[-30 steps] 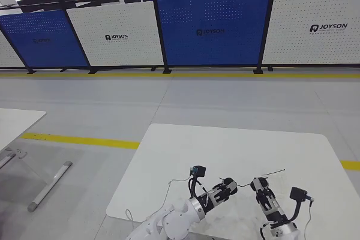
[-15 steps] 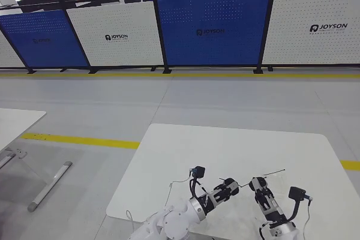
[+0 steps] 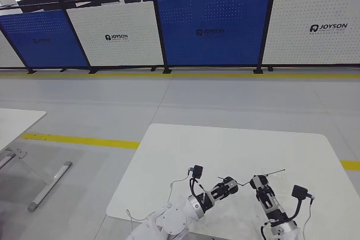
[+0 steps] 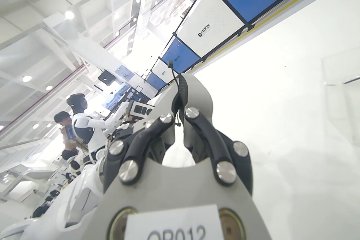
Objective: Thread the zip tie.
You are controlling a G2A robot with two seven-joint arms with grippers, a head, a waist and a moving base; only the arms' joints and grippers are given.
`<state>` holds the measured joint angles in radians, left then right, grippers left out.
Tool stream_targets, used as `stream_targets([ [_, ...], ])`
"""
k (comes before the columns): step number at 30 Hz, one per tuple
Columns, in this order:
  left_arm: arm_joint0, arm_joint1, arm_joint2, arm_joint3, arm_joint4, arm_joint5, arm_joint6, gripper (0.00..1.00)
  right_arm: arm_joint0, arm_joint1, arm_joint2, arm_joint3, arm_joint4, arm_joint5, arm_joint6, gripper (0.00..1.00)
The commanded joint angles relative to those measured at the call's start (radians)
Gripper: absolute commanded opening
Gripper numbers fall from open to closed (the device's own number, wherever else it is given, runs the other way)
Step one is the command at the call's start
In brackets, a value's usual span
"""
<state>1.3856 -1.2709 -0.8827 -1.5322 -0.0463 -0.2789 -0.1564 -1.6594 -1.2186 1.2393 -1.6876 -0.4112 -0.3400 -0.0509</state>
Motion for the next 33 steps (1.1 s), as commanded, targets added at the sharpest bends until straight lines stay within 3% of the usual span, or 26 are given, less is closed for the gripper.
stream_targets([
  [1,0.000,0.000,0.003,-0.004,0.006,0.000,0.001,0.00,0.004,0.000,-0.005,0.006,-0.012,0.000,0.004,0.00],
  [8,0.007,0.000,-0.003,-0.017,0.009,-0.003,0.012,0.00,0.015,-0.003,-0.017,0.016,-0.017,0.000,0.015,0.00],
  [17,0.012,0.000,-0.007,-0.023,0.005,-0.004,0.026,0.00,0.005,0.000,0.006,-0.006,0.103,0.000,0.035,0.00],
  [25,0.012,-0.001,-0.004,-0.023,0.007,-0.007,0.025,0.00,0.012,0.003,0.002,0.006,0.103,0.000,0.046,0.00],
  [33,0.006,-0.003,0.008,-0.027,0.081,0.027,0.057,0.00,0.014,0.005,-0.003,0.011,0.081,0.000,0.022,0.00],
])
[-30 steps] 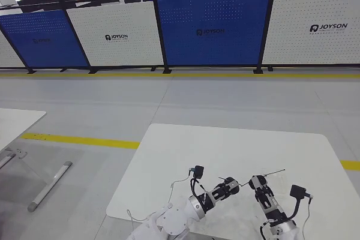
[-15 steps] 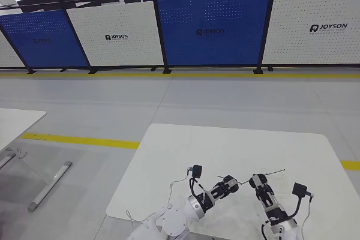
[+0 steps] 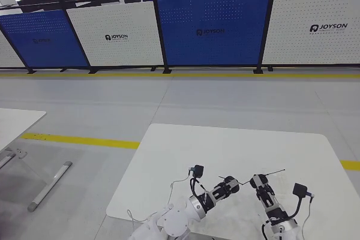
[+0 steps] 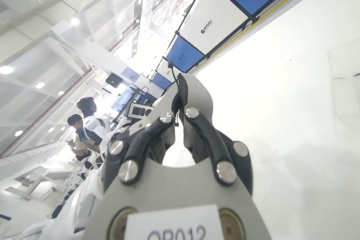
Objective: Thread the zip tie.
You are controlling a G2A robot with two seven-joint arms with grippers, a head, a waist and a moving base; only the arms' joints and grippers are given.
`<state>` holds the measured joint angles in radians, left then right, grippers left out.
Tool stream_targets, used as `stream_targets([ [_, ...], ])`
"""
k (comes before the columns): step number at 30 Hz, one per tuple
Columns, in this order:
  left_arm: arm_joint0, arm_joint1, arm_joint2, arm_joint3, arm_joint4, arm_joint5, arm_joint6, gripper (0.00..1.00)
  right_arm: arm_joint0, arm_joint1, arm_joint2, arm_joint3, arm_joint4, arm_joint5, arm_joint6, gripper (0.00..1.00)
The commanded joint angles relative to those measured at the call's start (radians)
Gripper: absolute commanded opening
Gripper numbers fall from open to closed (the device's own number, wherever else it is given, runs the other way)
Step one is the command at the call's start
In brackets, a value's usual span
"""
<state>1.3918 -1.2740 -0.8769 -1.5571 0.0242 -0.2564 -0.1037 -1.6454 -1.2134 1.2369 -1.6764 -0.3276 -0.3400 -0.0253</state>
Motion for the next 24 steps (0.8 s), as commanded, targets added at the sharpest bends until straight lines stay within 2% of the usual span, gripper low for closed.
stream_targets([
  [1,-0.001,-0.001,0.003,-0.003,0.018,0.009,0.010,0.00,-0.001,0.001,0.000,0.000,-0.005,0.000,-0.008,0.00],
  [5,-0.001,-0.002,0.006,-0.004,0.018,0.007,0.016,0.00,-0.002,0.002,0.001,-0.001,-0.014,0.000,-0.020,0.00],
  [11,-0.001,-0.003,0.007,0.000,0.008,-0.017,0.002,0.00,0.003,0.003,-0.006,0.006,-0.017,0.000,-0.013,0.00],
  [18,-0.002,-0.003,0.006,-0.001,0.043,0.007,0.017,0.00,0.004,0.004,-0.010,0.007,-0.016,0.000,-0.020,0.00],
  [20,0.000,-0.002,0.007,-0.004,0.067,0.021,0.028,0.07,0.003,0.005,-0.011,0.007,-0.018,0.000,-0.025,0.00],
  [21,0.001,-0.003,0.009,-0.006,0.072,0.025,0.032,0.14,0.002,0.005,-0.010,0.006,-0.020,0.000,-0.027,0.00],
  [22,0.001,-0.003,0.010,-0.007,0.075,0.028,0.034,0.16,0.002,0.005,-0.010,0.006,-0.021,0.000,-0.028,0.00],
  [24,0.000,-0.004,0.013,-0.006,0.079,0.034,0.036,0.13,0.000,0.006,-0.009,0.003,-0.020,0.000,-0.030,0.00],
])
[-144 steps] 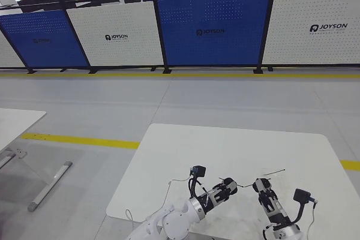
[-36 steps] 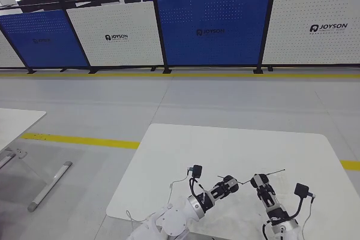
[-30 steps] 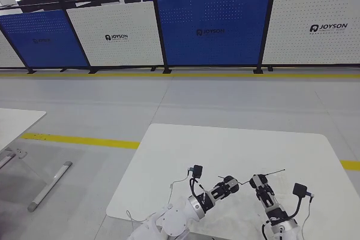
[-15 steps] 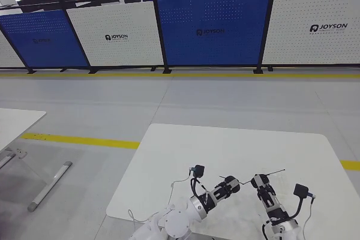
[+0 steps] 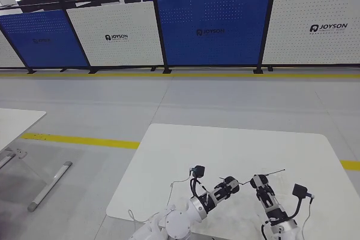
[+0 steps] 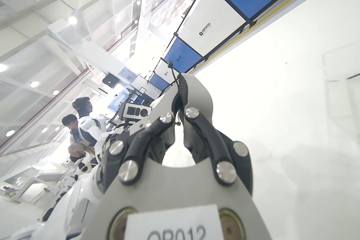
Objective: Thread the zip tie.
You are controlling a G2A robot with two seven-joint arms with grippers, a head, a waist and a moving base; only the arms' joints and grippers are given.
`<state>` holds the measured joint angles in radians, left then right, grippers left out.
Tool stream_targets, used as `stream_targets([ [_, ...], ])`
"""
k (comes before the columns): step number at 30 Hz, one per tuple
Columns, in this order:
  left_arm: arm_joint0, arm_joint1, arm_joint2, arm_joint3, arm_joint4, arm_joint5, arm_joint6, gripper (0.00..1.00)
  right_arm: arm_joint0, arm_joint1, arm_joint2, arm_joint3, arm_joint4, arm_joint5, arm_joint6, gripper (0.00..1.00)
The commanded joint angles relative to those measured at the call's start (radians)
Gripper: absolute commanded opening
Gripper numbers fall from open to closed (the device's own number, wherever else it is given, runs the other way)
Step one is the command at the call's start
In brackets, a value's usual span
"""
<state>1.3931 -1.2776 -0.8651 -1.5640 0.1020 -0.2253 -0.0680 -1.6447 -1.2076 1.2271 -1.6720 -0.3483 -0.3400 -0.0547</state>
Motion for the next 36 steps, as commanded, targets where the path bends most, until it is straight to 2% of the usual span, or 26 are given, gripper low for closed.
stream_targets([
  [1,-0.002,-0.001,0.003,0.002,0.001,0.006,0.000,0.13,-0.001,0.001,0.001,-0.002,0.001,0.000,-0.001,0.00],
  [5,-0.004,-0.003,0.010,0.001,0.021,0.018,0.013,0.16,-0.002,0.002,0.002,-0.003,-0.001,0.000,-0.005,0.00],
  [14,-0.006,-0.007,0.020,-0.007,0.052,0.047,0.028,0.16,-0.001,0.004,-0.005,0.000,-0.013,0.000,-0.013,0.00],
  [17,-0.009,-0.008,0.018,-0.007,0.042,0.047,0.023,0.13,0.000,0.005,-0.005,0.000,-0.013,0.000,-0.012,0.00],
  [22,-0.013,-0.010,0.019,-0.005,0.040,0.051,0.020,0.00,-0.001,0.007,-0.006,-0.005,-0.013,0.000,-0.008,0.00],
  [28,-0.015,-0.011,0.020,-0.007,0.042,0.052,0.021,0.00,-0.001,0.010,-0.006,-0.011,-0.007,0.000,0.001,0.00],
  [36,-0.014,-0.012,0.018,-0.011,0.038,0.031,0.010,0.00,0.006,0.014,-0.009,-0.011,0.008,0.000,0.021,0.00],
])
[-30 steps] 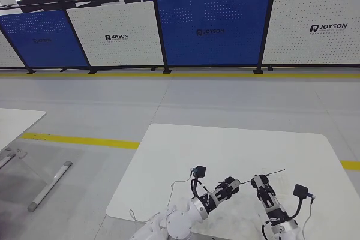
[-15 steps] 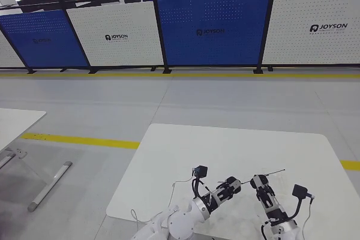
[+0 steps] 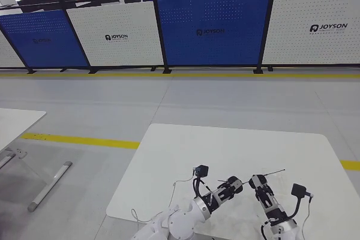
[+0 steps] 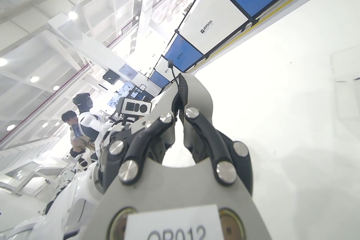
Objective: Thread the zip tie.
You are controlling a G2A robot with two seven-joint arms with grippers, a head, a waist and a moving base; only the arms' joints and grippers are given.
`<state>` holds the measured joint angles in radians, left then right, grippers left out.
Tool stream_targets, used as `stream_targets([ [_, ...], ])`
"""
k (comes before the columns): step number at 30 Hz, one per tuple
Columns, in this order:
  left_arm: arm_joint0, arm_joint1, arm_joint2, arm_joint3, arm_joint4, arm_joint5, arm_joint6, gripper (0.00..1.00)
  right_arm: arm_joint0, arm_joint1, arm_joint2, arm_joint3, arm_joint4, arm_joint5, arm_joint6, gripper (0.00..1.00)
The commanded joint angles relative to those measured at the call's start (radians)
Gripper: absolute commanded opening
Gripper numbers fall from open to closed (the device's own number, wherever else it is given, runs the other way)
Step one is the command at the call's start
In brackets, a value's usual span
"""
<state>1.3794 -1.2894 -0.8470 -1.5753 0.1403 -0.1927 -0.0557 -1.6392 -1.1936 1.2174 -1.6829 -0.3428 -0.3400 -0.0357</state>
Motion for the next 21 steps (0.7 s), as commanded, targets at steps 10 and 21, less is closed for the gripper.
stream_targets([
  [10,-0.003,-0.003,0.008,0.005,-0.008,-0.024,-0.012,0.00,0.001,0.006,0.001,-0.002,0.018,0.000,0.017,0.00],
  [21,-0.006,-0.007,0.015,0.008,0.010,-0.003,0.005,0.00,-0.004,0.012,-0.003,-0.011,0.030,0.000,0.007,0.00],
])
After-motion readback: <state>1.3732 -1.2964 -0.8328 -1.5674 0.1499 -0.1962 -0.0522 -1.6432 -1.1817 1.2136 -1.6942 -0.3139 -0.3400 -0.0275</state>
